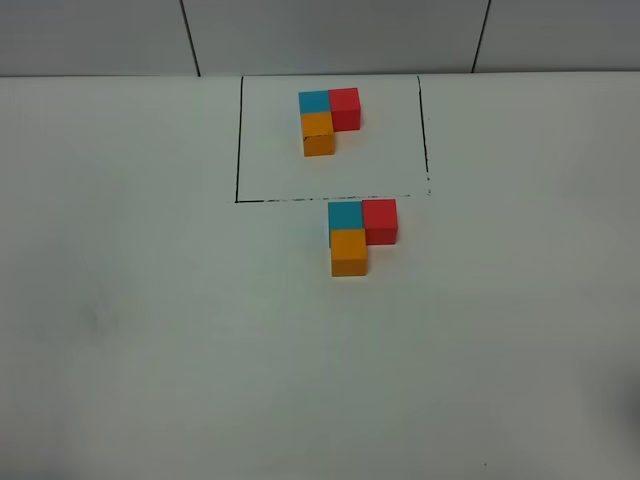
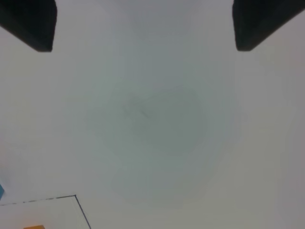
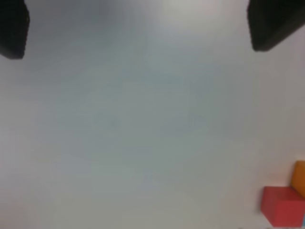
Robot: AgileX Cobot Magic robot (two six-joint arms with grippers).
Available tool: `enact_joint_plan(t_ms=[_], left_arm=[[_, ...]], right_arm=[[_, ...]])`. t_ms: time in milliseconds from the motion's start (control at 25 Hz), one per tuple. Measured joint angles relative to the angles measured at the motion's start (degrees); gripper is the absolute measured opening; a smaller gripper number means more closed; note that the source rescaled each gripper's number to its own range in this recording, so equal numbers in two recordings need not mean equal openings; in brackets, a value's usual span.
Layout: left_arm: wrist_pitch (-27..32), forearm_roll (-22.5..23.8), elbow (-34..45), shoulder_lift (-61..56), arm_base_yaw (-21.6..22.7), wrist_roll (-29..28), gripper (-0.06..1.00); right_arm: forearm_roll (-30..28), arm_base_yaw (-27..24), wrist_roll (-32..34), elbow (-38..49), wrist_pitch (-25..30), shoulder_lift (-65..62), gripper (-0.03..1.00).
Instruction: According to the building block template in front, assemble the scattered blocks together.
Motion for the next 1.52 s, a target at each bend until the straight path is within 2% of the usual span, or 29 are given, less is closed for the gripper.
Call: enact_joint_plan(t_ms=[160,360,960,1520], left_arm=[[0.00,0.00,0.00,0.00,0.00,0.00,0.76],[0.00,0.00,0.00,0.00,0.00,0.00,0.76],[0.00,0.00,0.00,0.00,0.00,0.00,0.76],[0.00,0.00,0.00,0.00,0.00,0.00,0.76]], right_arm=[[-2.21,0.00,3.29,0.17,4.27,-7.44,0.86],[-3.20,0.00,5.89,3.08,6.52,-12.11,0.86],[-4.24,1.67,4.17,7.18,7.55,-24.77,0.86],[-4.83,1.74,6.47,7.37,7.98,-34.44,0.84]])
